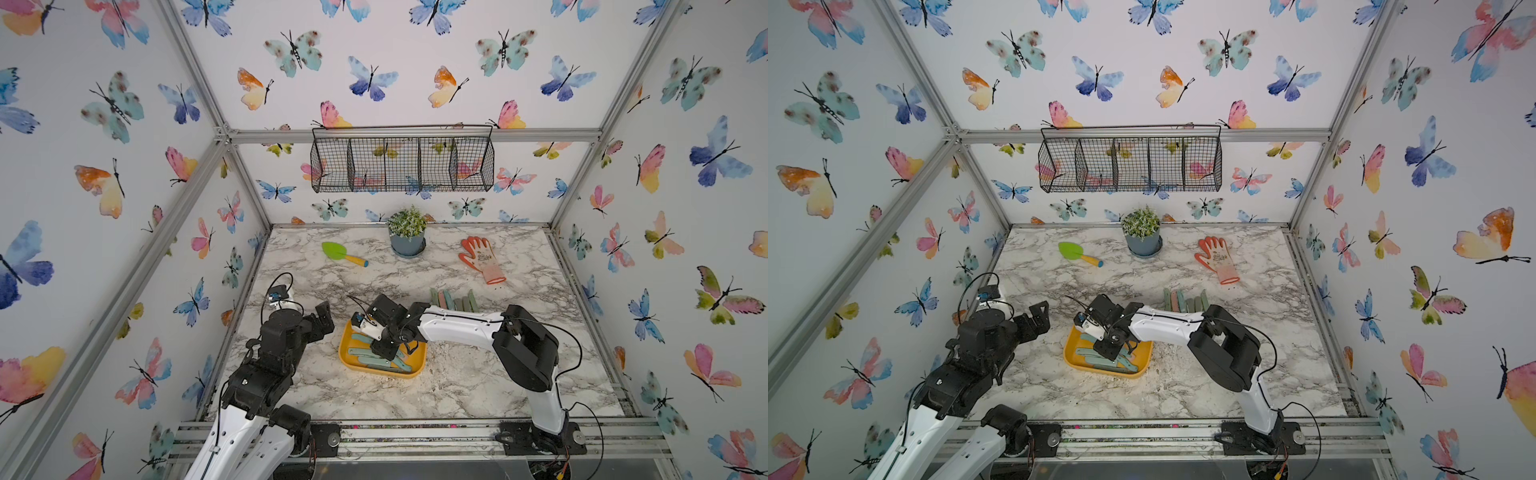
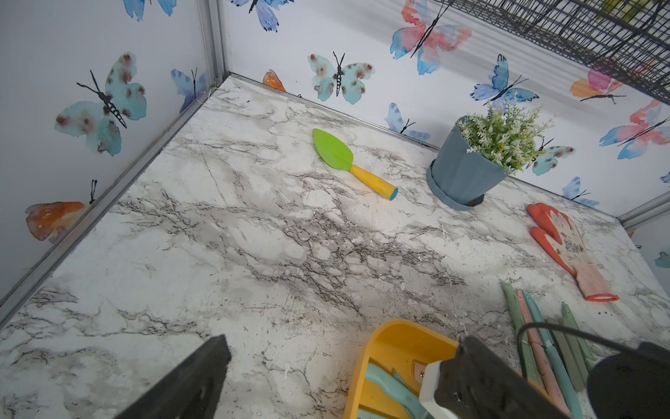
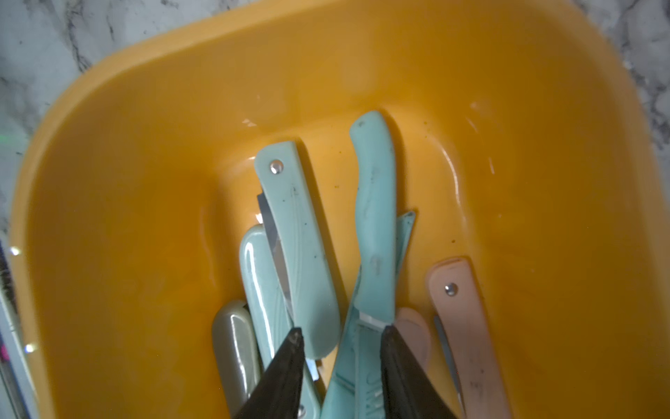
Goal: Take the fruit knife out of the storage box
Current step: Pick up the fruit knife from the storage box.
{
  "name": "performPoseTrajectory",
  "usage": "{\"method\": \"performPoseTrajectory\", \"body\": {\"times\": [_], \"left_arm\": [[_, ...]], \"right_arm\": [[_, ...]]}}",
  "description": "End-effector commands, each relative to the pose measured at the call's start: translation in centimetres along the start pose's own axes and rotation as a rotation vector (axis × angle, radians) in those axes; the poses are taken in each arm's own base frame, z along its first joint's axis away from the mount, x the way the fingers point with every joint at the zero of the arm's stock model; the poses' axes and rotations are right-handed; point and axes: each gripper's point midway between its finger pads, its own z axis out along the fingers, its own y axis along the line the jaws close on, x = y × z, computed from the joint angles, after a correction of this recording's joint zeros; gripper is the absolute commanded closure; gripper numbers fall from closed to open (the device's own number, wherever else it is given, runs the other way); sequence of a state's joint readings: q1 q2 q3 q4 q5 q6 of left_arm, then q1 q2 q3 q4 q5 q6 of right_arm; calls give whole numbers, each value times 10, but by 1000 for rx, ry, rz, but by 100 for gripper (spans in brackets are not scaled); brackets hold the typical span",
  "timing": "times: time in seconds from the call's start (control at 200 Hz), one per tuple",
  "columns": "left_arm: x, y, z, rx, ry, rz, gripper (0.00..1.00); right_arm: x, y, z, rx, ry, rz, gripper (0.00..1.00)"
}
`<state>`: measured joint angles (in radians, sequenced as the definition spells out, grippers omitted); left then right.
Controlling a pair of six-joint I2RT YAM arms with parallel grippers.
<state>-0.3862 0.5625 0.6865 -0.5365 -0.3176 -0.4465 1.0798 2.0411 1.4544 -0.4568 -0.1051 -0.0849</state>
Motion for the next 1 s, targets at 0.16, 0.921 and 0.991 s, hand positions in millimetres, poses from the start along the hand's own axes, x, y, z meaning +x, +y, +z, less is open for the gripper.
{"method": "performPoseTrajectory", "body": {"times": [0.16, 0.921, 0.991], "left_arm": [[-9, 1, -6, -5, -28, -13, 2], [-11, 3, -7, -9, -39, -19, 2], [-11, 2, -7, -8, -37, -17, 2]], "right_arm": [[12, -8, 11, 66, 99, 9, 62], [23, -5, 27, 69, 182, -1, 63], [25, -5, 30, 71, 192, -4, 64]]}}
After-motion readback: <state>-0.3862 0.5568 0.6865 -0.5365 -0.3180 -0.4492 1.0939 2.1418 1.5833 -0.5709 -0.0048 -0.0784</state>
